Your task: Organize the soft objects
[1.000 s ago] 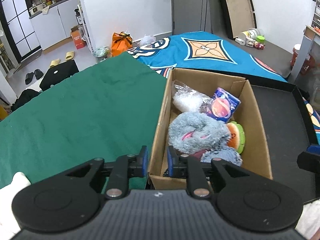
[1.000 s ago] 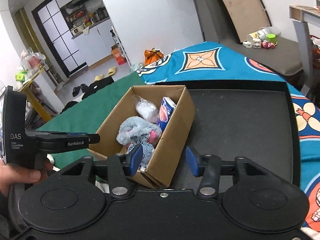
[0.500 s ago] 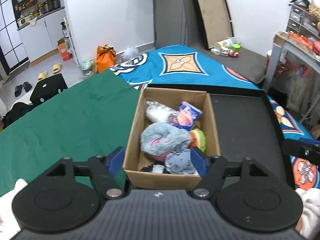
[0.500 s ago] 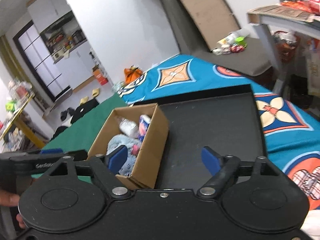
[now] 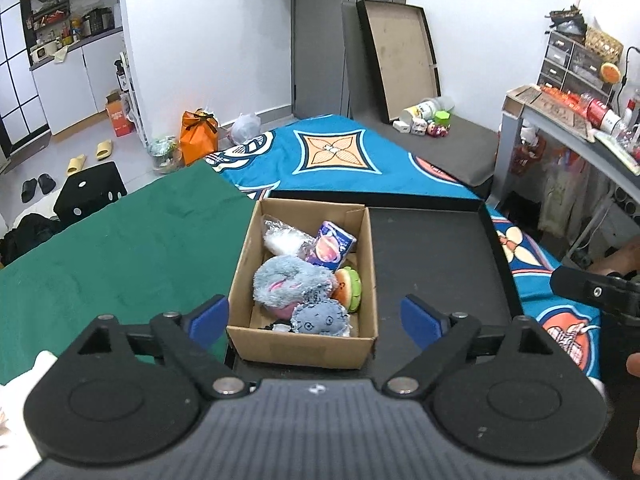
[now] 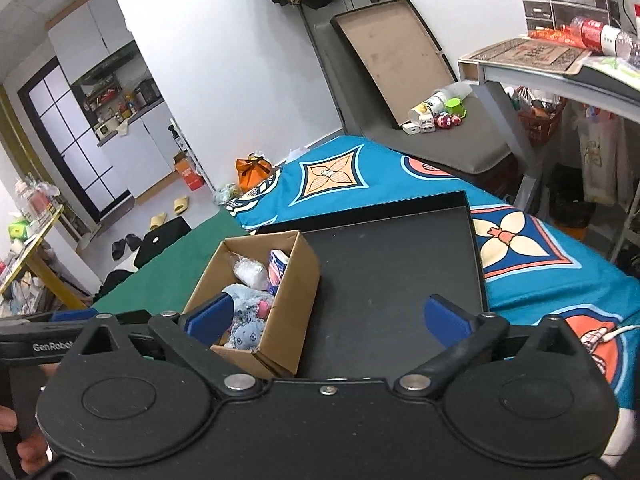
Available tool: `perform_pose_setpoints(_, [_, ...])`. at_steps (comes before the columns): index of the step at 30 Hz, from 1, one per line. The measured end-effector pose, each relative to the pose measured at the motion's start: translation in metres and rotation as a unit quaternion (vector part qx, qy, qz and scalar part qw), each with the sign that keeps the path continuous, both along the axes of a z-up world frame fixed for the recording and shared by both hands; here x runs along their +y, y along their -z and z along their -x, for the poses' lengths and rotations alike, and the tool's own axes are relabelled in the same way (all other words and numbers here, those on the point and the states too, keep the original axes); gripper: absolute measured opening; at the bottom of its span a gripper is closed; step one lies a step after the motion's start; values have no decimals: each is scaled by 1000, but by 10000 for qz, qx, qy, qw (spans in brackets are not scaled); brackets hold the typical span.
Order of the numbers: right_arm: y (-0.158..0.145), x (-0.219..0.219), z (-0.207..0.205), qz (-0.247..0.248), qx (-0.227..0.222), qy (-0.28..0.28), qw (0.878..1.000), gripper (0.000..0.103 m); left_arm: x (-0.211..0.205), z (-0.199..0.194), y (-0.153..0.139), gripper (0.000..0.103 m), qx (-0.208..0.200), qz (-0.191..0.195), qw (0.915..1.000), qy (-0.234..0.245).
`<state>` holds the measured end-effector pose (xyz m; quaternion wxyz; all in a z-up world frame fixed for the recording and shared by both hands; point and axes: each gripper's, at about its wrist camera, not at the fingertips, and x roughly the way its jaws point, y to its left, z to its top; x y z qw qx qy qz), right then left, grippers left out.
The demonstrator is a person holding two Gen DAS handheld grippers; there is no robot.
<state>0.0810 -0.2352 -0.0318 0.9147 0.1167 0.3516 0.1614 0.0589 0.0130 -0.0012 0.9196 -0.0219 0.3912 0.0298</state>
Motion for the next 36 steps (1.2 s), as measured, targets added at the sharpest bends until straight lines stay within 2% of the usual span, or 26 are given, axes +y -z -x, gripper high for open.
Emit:
perform_pose_setpoints(8, [-15, 1, 18, 221, 2, 29, 9998, 103, -2, 22, -15, 99, -41, -6, 10000, -52])
perform_pose_setpoints(17, [-33, 2, 40, 394, -131, 57, 9991, 103, -2, 47, -30, 100, -91, 11, 9999, -41])
perform_pose_setpoints(36, [-65, 0, 89, 573, -448, 193, 9972, 103, -11, 108, -66, 100, -599, -173, 9981, 0])
